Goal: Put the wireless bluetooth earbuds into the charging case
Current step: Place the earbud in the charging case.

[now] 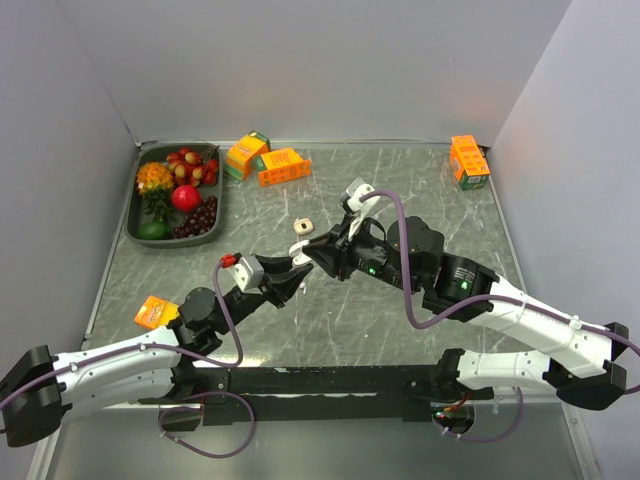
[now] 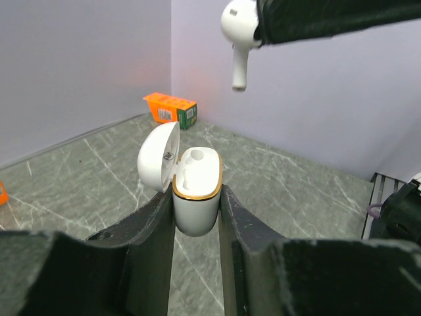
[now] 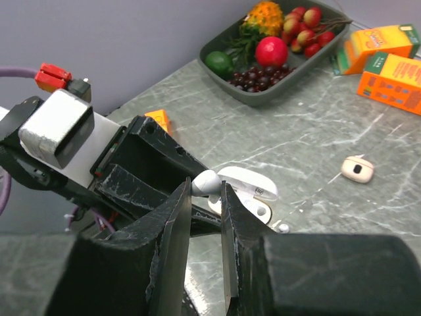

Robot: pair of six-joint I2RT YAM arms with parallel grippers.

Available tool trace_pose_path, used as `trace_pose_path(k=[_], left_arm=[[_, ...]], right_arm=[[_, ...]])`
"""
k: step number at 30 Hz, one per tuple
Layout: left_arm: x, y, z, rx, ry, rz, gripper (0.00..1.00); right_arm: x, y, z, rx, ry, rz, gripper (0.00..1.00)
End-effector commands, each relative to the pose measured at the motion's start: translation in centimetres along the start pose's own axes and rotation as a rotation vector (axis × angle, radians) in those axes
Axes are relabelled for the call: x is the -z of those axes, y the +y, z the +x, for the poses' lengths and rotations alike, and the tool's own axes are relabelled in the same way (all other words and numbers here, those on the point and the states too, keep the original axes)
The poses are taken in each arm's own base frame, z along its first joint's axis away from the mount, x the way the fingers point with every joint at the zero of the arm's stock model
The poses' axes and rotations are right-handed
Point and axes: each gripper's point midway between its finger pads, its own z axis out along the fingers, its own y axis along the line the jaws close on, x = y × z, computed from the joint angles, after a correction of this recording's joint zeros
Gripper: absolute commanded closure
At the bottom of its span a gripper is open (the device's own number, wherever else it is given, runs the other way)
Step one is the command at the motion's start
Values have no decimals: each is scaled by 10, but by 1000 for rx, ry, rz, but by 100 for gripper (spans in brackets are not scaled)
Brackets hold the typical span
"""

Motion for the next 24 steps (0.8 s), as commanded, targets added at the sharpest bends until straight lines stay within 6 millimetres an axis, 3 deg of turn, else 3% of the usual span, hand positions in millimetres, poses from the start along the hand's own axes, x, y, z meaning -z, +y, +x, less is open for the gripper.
trace_pose_path(k=[1, 6, 7, 8, 9, 24], left_arm=[[1, -4, -31, -24, -119, 28, 99], [1, -5, -32, -26, -113, 34, 99], [0, -5, -32, -24, -113, 32, 99], [0, -5, -31, -25, -107, 32, 99], [-1, -5, -31, -25, -105, 30, 99], [-6, -5, -25, -17, -59, 24, 99]], right_arm=[[-5, 11, -4, -24, -26, -54, 100], [-4, 8, -8, 28, -73, -52, 100], [-6, 5, 2, 42, -69, -44, 100], [-4, 6, -9, 61, -126, -50, 100], [-4, 5, -8, 71, -137, -44, 100], [-11, -1, 6, 115, -103, -9, 100]])
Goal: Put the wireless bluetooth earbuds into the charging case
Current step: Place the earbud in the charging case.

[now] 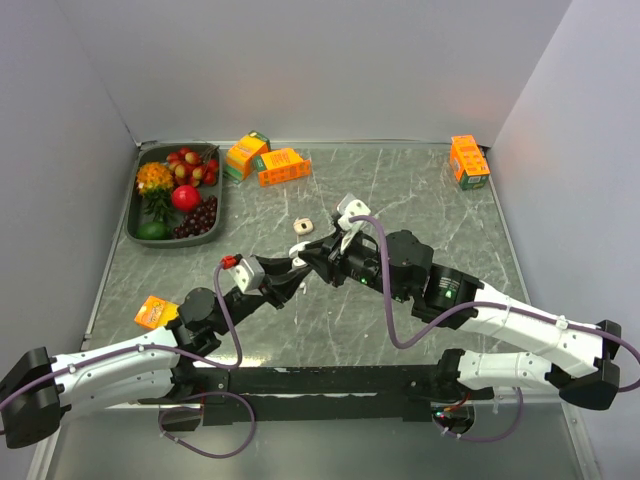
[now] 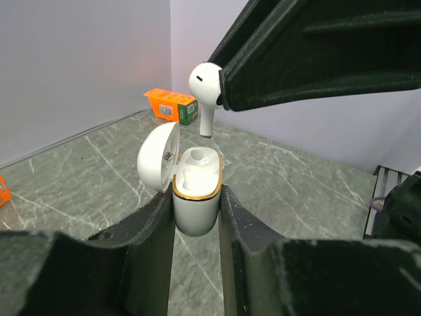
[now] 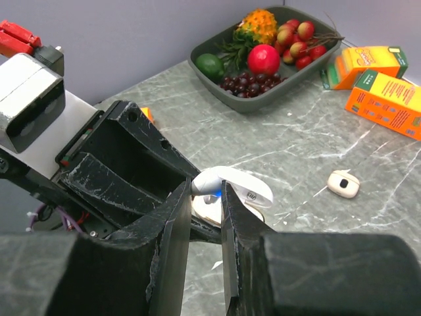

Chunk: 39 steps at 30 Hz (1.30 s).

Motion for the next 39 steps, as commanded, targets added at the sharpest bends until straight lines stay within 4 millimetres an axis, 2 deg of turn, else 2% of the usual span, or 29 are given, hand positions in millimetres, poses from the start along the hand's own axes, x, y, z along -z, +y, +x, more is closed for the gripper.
trace_pose_path(k=[1, 11, 39], left_arm=[[-8, -3, -25, 4, -64, 13, 99], [-6, -3, -28, 8, -72, 13, 99], [-6, -2, -34, 28, -88, 0, 99]], right_arm=[[2, 1, -17, 11, -60, 6, 100], [-6, 2, 0, 7, -8, 2, 100], [-12, 8, 13, -11, 29, -26, 100]])
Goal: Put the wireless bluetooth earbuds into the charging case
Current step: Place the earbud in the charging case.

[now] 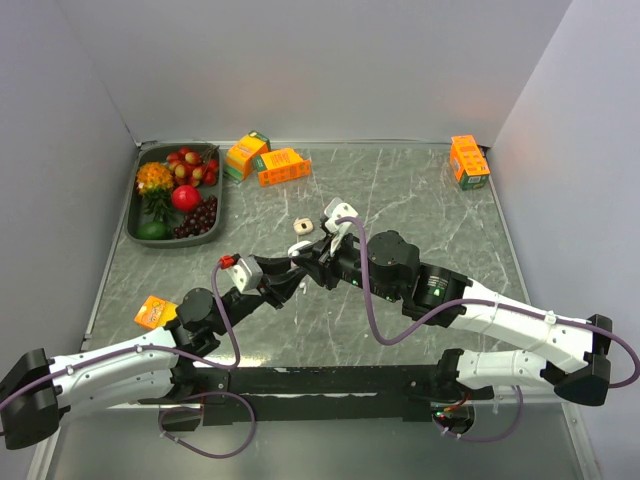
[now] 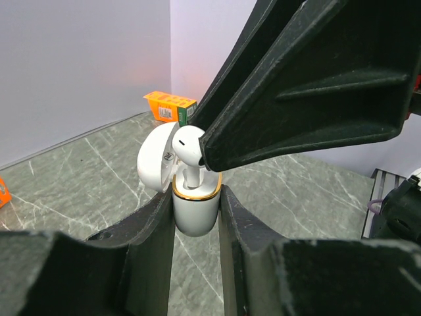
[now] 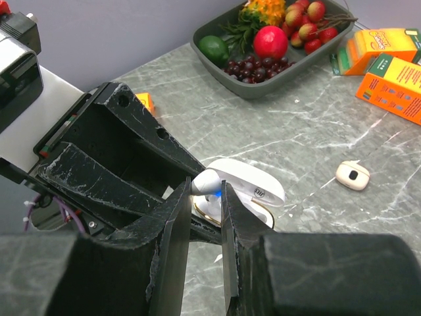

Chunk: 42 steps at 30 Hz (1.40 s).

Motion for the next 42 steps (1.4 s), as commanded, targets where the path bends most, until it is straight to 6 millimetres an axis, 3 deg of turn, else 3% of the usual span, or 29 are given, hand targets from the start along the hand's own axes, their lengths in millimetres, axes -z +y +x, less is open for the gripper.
trace_pose_path(k=[1, 27, 33, 42], left_arm=[[-7, -2, -31, 20, -80, 1, 99], [-6, -1, -37, 26, -99, -1, 99], [-5, -1, -38, 26, -99, -3, 99], [-5, -1, -38, 27, -100, -6, 99]], right_arm=[[0, 5, -5, -12, -25, -16, 100], [-3, 4, 12, -7, 26, -10, 100], [-1, 0, 8, -11, 18, 9, 100], [4, -7, 7, -11, 17, 49, 71]])
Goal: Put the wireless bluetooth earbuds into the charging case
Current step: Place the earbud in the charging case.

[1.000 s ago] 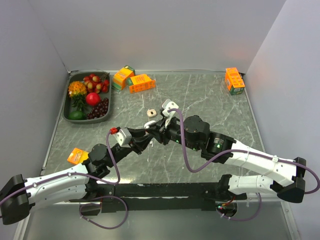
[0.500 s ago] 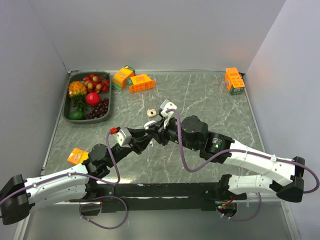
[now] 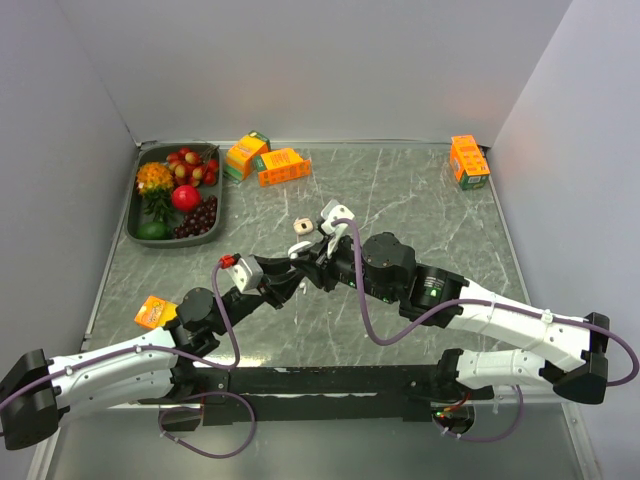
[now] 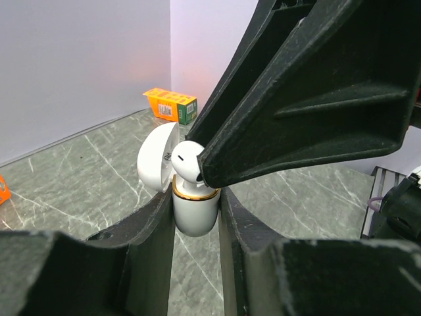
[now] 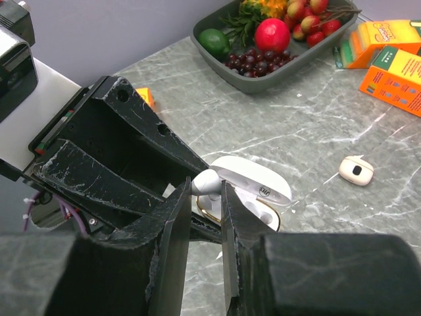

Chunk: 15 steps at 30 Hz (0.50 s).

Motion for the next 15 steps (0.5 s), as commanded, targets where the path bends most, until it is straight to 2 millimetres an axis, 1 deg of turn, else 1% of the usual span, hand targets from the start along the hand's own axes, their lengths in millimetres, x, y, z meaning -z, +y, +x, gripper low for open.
trace_pose_path(k=[1, 2, 5, 11, 15], left_arm=[[-6, -1, -39, 23, -108, -2, 99], [-5, -1, -39, 23, -110, -4, 99], [-5, -1, -38, 21, -107, -4, 99], [-6, 0, -40, 18, -108, -6, 99], [-6, -1, -39, 17, -103, -3, 99]], right_arm=[[7, -7, -1, -10, -5, 41, 68], [8, -7, 0, -11, -3, 44, 62], [9, -10, -2, -13, -8, 58, 56], [12, -15, -3, -13, -11, 87, 53], [17, -17, -10, -23, -40, 94, 52]])
